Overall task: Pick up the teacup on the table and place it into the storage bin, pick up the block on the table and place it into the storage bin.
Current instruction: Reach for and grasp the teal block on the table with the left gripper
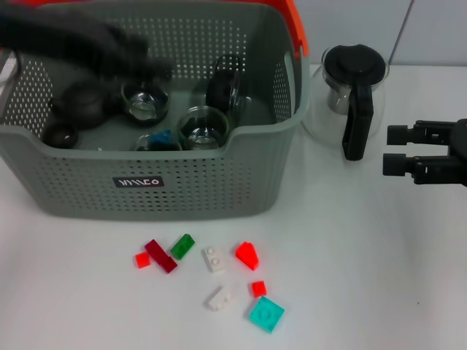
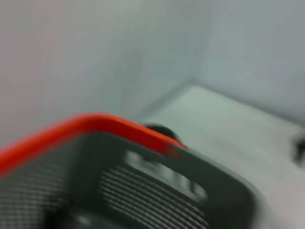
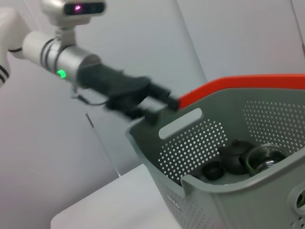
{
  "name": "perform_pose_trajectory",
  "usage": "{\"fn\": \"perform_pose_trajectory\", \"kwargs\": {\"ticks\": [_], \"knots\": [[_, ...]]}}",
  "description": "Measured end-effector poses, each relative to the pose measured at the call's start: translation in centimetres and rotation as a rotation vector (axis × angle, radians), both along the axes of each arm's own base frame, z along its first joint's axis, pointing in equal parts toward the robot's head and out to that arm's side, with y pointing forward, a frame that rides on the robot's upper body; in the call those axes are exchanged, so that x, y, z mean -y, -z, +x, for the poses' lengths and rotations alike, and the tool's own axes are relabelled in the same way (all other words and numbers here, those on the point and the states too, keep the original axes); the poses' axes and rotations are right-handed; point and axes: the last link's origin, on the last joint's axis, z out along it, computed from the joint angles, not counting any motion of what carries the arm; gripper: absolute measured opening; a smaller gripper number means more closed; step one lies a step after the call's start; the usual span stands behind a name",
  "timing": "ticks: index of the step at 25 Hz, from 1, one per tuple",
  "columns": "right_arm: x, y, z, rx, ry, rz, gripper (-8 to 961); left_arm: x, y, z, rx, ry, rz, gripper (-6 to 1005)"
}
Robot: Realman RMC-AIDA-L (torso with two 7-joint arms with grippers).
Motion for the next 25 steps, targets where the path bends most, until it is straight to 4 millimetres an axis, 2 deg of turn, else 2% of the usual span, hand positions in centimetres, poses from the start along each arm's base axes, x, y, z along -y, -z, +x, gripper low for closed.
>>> {"fn": "perform_pose_trajectory", "kwargs": {"ticks": [5,13,25], "knots": [[0.2,-0.1,0.3,-0.001,0.008,0.002,821,3.1,1.1,0.2,-0.087,0.13,-0.19,714],[0.1,0.0,0.2,0.0,0.006,0.001,822,4.3,3.9,0.5,-0.158,0.205,-0.306,730],[0.1,0.1,0.1,-0.005,0.013,-0.006,822,5.7,10.6,1.5,-0.297,0.332,-0.465,727]]}}
